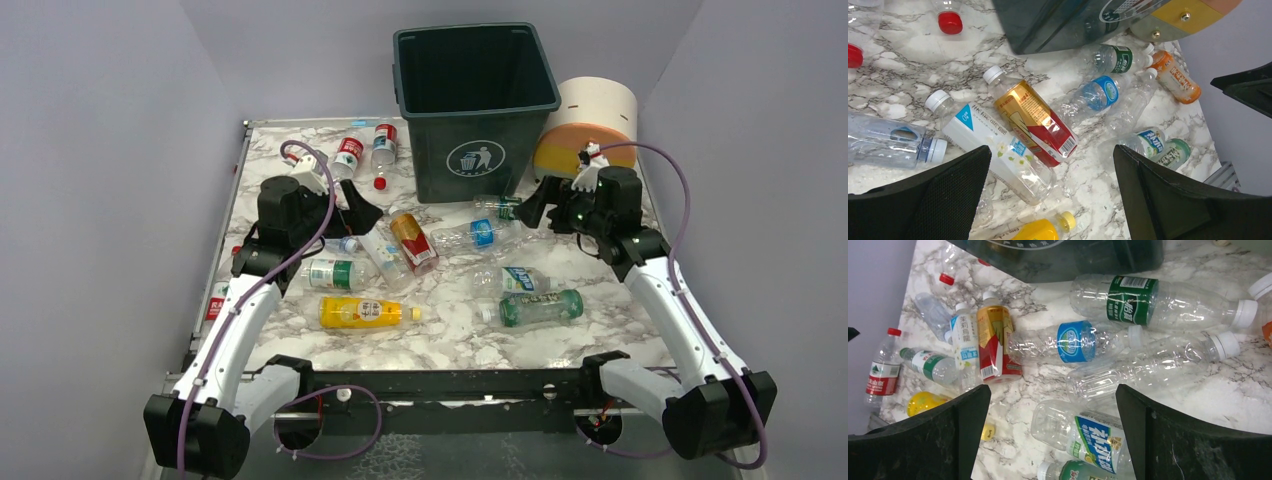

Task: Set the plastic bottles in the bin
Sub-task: Pick up the plastic bottle at the center of the board.

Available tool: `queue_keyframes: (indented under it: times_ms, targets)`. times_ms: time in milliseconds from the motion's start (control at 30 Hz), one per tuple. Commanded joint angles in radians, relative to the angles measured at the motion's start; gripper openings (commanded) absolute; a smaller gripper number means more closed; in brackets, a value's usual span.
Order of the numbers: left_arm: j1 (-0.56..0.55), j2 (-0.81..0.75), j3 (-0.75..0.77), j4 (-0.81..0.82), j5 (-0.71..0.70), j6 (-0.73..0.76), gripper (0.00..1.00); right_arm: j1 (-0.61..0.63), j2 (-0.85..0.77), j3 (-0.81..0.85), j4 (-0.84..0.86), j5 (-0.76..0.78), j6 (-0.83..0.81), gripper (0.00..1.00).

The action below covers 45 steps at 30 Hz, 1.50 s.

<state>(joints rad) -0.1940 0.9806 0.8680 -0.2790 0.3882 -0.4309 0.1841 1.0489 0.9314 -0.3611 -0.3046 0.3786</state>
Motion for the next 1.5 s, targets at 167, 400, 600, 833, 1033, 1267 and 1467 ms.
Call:
queue_keyframes:
  times_ms: [167, 400, 600, 833, 1033, 1267, 1467]
  targets:
    - [-0.017, -0.072, -0.02, -0.004, 0.106, 0.017, 0.99, 0.006, -0.021, -0.095, -0.096, 0.027, 0.006, 1.0]
    - [-0.089, -0.112, -0.076, -0.024, 0.077, -0.015, 0.99, 0.006, -0.055, -0.173, -0.149, 0.057, 0.03, 1.0]
    - [-0.185, -0.02, -0.066, -0.041, -0.052, 0.004, 0.99, 0.006, 0.021, -0.183, -0.077, 0.117, 0.064, 1.0]
    - [-0.271, 0.067, -0.003, -0.047, -0.215, 0.04, 0.99, 0.006, 0.203, -0.095, -0.015, 0.163, 0.07, 1.0]
    - [-0.294, 0.068, 0.003, -0.043, -0.235, 0.043, 0.99, 0.006, 0.334, -0.014, -0.01, 0.238, 0.126, 1.0]
    - [-0.297, 0.077, 0.006, -0.047, -0.17, 0.006, 0.99, 0.006, 0.451, 0.064, -0.024, 0.277, 0.193, 1.0]
    - [-0.303, 0.073, 0.007, -0.052, -0.141, 0.002, 0.99, 0.006, 0.483, 0.063, -0.018, 0.268, 0.227, 1.0]
